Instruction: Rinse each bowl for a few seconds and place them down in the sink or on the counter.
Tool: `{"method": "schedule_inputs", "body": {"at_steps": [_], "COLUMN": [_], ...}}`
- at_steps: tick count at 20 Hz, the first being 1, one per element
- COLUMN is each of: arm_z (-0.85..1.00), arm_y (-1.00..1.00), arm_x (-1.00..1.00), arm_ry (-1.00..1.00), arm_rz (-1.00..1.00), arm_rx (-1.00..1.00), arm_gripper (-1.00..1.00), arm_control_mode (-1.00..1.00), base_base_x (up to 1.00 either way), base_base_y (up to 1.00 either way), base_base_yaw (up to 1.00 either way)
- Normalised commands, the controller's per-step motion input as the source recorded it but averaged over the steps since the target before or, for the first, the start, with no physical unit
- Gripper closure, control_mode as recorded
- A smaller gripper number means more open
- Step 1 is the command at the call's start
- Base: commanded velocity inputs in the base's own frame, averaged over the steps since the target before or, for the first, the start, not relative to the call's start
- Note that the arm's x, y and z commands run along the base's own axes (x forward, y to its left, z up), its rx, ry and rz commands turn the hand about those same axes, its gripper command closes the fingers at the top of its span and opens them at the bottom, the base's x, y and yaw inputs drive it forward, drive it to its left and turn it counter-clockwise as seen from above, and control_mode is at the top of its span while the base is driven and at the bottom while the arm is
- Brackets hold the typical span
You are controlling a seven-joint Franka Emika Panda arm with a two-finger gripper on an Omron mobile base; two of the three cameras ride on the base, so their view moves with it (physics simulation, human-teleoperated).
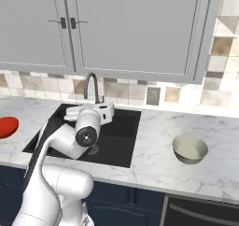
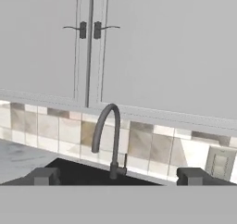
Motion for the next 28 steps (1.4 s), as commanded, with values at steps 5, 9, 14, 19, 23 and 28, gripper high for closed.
{"method": "schedule_inputs", "body": {"at_steps": [5,9,14,19,23,28], "arm_z": [-0.15,-0.16,-0.22,-0.31,-0.21,-0.11], "arm_y": [0.10,0.00,0.00,0.00,0.01,0.03], "arm_x": [0.28,0.31,0.31,0.34,0.27,0.25], "arm_ry": [0.00,0.00,-0.01,-0.01,-0.01,-0.02], "arm_rz": [-0.01,0.00,0.03,0.07,0.09,0.08], "arm_rx": [0.03,0.04,0.05,0.05,0.03,-0.01], "arm_gripper": [-1.00,-1.00,-1.00,-1.00,-1.00,-1.00], "arm_control_mode": [-1.00,-1.00,-1.00,-1.00,-1.00,-1.00], "base_base_x": [0.00,0.00,0.00,0.00,0.00,0.00], "base_base_y": [0.00,0.00,0.00,0.00,0.00,0.00], "base_base_yaw": [0.00,0.00,0.00,0.00,0.00,0.00]}}
